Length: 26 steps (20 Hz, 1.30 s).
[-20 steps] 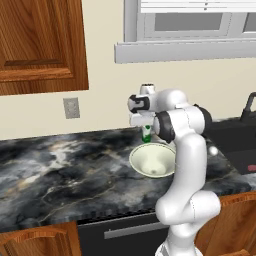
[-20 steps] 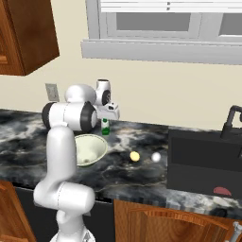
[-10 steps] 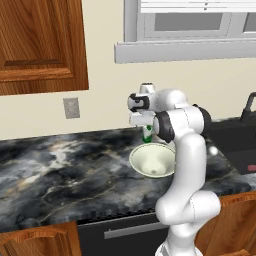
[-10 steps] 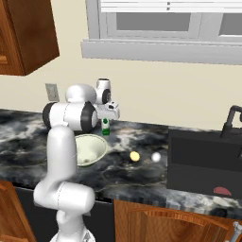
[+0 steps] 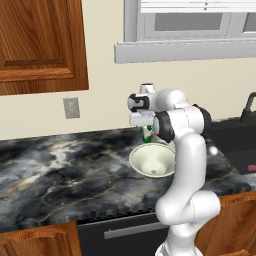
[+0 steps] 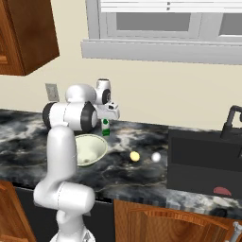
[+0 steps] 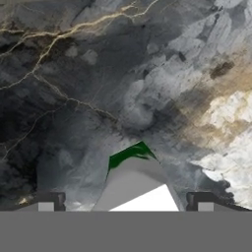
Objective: Gather the eggs and milk located in the vicinity of the sink area and place them right next to the bowl.
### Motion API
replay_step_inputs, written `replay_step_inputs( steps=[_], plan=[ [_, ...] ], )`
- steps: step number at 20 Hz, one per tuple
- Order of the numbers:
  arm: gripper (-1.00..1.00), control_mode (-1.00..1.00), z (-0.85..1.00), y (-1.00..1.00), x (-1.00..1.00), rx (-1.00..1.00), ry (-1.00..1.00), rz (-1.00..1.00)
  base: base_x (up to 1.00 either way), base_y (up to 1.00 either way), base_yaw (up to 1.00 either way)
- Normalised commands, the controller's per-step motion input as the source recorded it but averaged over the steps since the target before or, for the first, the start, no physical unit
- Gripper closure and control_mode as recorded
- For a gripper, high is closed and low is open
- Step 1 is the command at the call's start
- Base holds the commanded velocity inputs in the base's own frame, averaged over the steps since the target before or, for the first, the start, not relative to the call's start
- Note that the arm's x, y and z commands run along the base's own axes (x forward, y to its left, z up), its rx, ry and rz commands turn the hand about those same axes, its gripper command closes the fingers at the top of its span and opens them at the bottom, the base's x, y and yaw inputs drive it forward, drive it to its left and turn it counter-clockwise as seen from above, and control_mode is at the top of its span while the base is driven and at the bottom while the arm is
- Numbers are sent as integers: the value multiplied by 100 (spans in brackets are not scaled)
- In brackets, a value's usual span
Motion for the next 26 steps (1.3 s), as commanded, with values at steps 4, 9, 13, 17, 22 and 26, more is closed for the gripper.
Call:
replay_step_inputs(
  steps=[4,9,13,17,22,26],
  plan=[
    [100,-100,-3,0,-5,0,5,0,0,0,0],
    [100,-100,0,0,-1,0,1,0,0,0,0],
    [100,-100,41,15,0,0,-1,-2,0,0,0],
    [100,-100,50,50,0,0,-5,-4,0,0,0],
    [100,-100,28,65,-11,0,-1,-3,0,0,0],
    [100,-100,18,64,-61,0,0,0,0,0,0]
  ],
)
